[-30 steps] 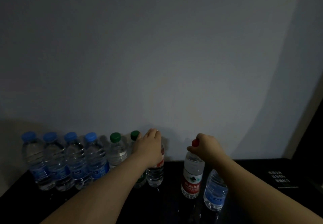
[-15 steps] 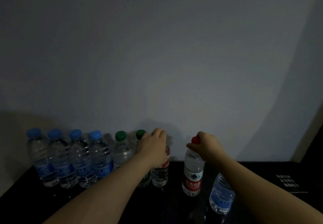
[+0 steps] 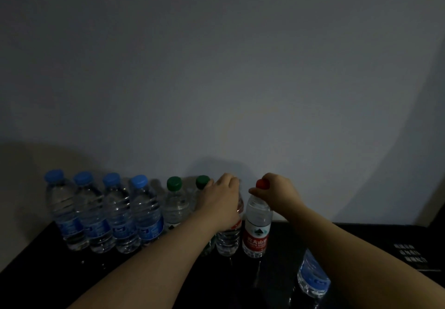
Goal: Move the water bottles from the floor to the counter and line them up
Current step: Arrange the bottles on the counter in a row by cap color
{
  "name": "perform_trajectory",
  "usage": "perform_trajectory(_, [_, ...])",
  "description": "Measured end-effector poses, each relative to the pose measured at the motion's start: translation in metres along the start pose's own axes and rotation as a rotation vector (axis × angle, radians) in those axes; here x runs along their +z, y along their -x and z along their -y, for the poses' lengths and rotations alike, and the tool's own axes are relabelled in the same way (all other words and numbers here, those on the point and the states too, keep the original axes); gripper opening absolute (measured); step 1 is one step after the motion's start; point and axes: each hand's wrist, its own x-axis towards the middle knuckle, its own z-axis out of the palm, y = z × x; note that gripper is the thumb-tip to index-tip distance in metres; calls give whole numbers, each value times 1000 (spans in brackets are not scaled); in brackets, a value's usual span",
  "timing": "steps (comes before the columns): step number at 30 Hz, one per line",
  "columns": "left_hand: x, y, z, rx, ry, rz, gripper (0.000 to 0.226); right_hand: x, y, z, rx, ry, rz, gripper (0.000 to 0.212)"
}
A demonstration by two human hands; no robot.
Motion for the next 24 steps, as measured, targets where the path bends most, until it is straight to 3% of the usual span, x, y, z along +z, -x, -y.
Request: perform_trajectory(24, [2,-1,0,1,15,-7,74,2,-4,4,-92,164,82,45])
